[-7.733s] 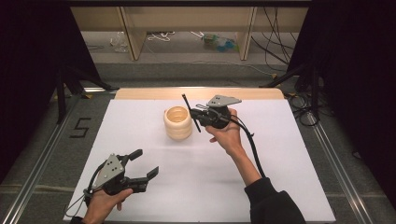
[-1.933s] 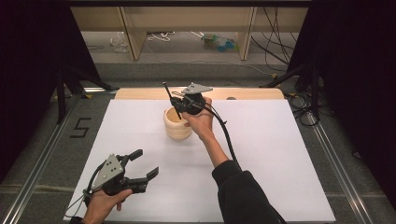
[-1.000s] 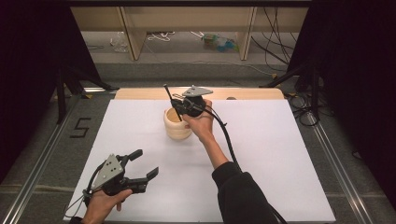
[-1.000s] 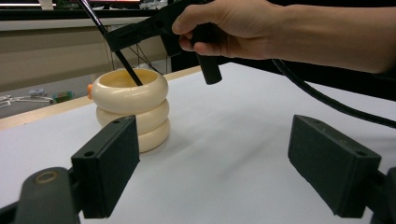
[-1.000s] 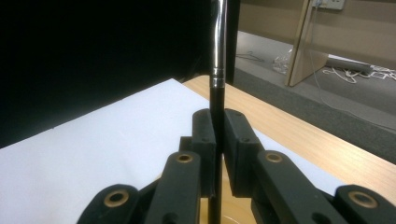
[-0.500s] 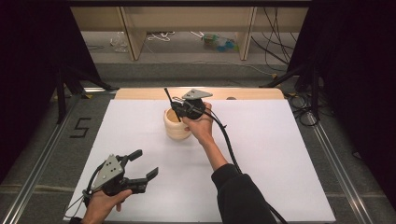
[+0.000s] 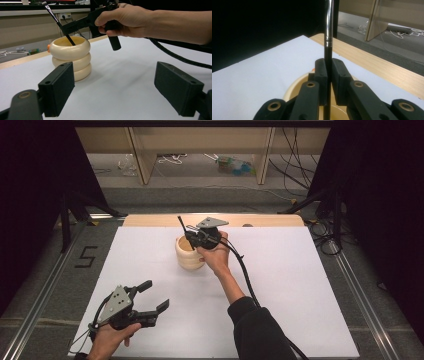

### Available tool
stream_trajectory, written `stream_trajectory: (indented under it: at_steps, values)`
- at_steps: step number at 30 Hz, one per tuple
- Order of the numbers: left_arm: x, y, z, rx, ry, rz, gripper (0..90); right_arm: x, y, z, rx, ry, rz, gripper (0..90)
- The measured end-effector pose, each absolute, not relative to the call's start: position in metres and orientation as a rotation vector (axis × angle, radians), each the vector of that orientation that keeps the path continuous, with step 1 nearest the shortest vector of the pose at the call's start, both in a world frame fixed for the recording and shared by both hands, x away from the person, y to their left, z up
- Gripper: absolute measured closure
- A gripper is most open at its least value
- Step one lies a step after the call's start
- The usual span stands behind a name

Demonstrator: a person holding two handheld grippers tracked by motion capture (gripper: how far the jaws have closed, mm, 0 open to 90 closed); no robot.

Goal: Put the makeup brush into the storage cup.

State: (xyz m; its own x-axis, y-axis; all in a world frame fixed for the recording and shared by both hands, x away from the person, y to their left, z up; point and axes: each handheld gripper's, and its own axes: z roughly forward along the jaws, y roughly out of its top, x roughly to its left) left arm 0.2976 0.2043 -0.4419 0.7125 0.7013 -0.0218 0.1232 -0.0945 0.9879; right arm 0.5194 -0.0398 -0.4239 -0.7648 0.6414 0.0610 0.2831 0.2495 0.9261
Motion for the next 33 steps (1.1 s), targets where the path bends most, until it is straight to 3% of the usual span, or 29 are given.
stream_trajectory:
  at_steps: [5,7,11,26,33]
  values:
    - [0.298,0.205,-0.442,1.628,0.672,0.561,16.4,0.520,-0.043,-0.426,0.865,2.194,1.518,79.9]
    - [0.298,0.205,-0.442,1.630,0.670,0.563,16.4,0.520,-0.045,-0.425,0.883,2.184,1.507,69.4]
    - [0.298,0.204,-0.442,1.621,0.686,0.550,16.4,0.520,-0.048,-0.422,0.920,2.157,1.516,61.1]
    - [0.299,0.204,-0.442,1.628,0.676,0.559,16.4,0.513,-0.054,-0.410,0.962,2.159,1.487,42.5]
    - [0.299,0.205,-0.442,1.628,0.676,0.561,16.4,0.505,-0.061,-0.399,0.926,2.155,1.496,40.8]
